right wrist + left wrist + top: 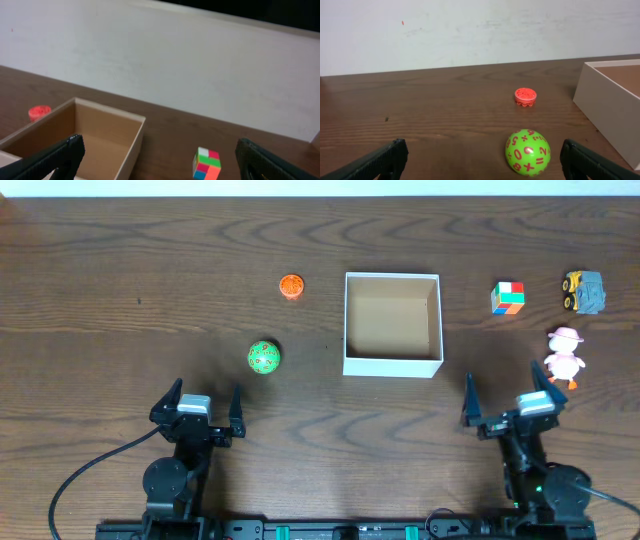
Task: Pack container
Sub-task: 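Move the right gripper over the 2x2 Rubik's cube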
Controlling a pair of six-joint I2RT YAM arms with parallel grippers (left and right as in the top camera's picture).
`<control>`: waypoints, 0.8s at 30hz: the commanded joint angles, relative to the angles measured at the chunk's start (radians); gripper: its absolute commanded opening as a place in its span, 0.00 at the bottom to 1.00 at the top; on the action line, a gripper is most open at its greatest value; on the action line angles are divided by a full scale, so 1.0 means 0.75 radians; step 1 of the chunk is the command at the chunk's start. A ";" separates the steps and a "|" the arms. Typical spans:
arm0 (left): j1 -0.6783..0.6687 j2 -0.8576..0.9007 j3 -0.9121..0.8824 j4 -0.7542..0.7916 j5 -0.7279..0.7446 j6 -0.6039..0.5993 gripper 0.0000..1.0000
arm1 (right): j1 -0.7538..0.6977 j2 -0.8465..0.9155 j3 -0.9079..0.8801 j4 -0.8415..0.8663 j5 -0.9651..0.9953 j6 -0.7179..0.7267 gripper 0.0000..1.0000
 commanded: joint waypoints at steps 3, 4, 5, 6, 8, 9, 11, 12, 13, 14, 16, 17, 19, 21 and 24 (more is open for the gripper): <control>0.007 -0.009 -0.023 -0.044 0.005 -0.012 0.98 | 0.010 0.337 0.327 -0.167 0.064 -0.015 0.99; 0.007 -0.009 -0.023 -0.044 0.006 -0.012 0.98 | 0.010 0.434 0.418 -0.232 0.064 -0.015 0.99; 0.007 -0.009 -0.023 -0.044 0.006 -0.012 0.98 | 0.010 0.526 0.505 -0.292 0.063 -0.015 0.99; 0.007 -0.009 -0.023 -0.044 0.006 -0.012 0.98 | 0.010 0.621 0.596 -0.353 0.060 -0.014 0.99; 0.007 -0.009 -0.023 -0.044 0.005 -0.012 0.98 | 0.010 0.792 0.766 -0.478 0.019 -0.015 0.99; 0.007 -0.009 -0.023 -0.044 0.005 -0.012 0.98 | 0.010 0.887 0.868 -0.559 -0.018 -0.015 0.99; 0.007 -0.009 -0.023 -0.044 0.005 -0.012 0.98 | 0.010 1.052 1.059 -0.743 -0.134 -0.015 0.99; 0.007 -0.009 -0.023 -0.044 0.005 -0.012 0.98 | 0.010 1.114 1.129 -0.821 -0.179 -0.015 0.99; 0.007 -0.009 -0.023 -0.044 0.005 -0.012 0.98 | 0.010 1.180 1.194 -0.890 -0.210 -0.014 0.99; 0.007 -0.009 -0.023 -0.044 0.005 -0.012 0.98 | 0.010 1.229 1.236 -0.931 -0.223 -0.014 0.99; 0.007 -0.009 -0.023 -0.044 0.005 -0.012 0.98 | 0.010 1.321 1.286 -0.959 -0.232 0.008 0.99; 0.007 -0.009 -0.023 -0.044 0.006 -0.012 0.98 | 0.010 1.351 1.290 -0.956 -0.232 0.031 0.99; 0.007 -0.009 -0.023 -0.044 0.006 -0.012 0.98 | 0.010 1.408 1.290 -0.908 -0.232 0.096 0.99; 0.007 -0.009 -0.023 -0.044 0.005 -0.012 0.98 | 0.010 1.441 1.298 -0.867 -0.230 0.098 0.99; 0.007 -0.009 -0.023 -0.044 0.005 -0.012 0.98 | 0.010 1.488 1.380 -0.892 -0.117 0.152 0.99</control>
